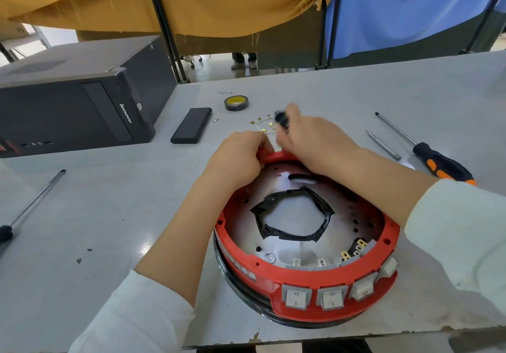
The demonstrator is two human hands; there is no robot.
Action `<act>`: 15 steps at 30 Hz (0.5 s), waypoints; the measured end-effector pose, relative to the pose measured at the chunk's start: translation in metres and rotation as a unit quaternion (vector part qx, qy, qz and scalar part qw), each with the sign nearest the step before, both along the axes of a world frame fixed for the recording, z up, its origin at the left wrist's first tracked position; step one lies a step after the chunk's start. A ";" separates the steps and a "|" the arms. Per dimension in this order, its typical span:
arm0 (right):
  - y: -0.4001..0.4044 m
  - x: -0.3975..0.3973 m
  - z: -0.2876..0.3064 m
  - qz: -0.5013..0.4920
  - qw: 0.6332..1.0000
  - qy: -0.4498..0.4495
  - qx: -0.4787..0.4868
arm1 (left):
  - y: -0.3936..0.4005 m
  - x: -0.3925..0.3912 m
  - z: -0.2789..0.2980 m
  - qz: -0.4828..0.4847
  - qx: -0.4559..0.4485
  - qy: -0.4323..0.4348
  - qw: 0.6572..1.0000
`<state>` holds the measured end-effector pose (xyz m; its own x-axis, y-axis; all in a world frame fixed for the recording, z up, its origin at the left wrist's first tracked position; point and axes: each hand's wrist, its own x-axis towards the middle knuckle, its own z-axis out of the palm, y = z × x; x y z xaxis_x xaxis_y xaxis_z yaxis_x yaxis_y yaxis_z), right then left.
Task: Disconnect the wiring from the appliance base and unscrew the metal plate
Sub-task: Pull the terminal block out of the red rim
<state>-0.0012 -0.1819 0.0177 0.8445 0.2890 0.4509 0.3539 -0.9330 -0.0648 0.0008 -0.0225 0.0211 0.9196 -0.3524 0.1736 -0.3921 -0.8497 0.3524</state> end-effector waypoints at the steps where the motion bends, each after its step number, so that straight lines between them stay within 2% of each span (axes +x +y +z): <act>1: -0.001 0.000 0.001 -0.009 1.000 0.005 0.020 | 0.000 0.000 0.000 0.002 -0.004 0.001 1.000; 3: 0.003 -0.001 -0.002 0.000 0.999 -0.006 -0.053 | 0.000 0.000 0.000 0.005 0.010 -0.006 1.000; 5: 0.003 -0.004 -0.002 -0.005 0.998 -0.001 -0.068 | 0.000 0.000 0.000 0.008 0.009 -0.001 1.000; 11: -0.007 0.004 0.003 -0.056 0.988 0.026 0.139 | 0.001 -0.002 0.000 0.001 0.001 0.005 1.000; 13: -0.008 0.006 0.005 -0.079 0.976 0.037 0.198 | 0.000 -0.004 0.000 -0.004 0.006 0.006 1.000; 15: -0.013 0.009 0.009 -0.082 0.948 0.067 0.301 | 0.000 -0.004 0.000 -0.008 0.011 0.006 1.000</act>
<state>0.0076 -0.1946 0.0265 0.9168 -0.1271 0.3787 0.1587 -0.7541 -0.6373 -0.0034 -0.0228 0.0206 0.9160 -0.3706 0.1537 -0.4012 -0.8512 0.3385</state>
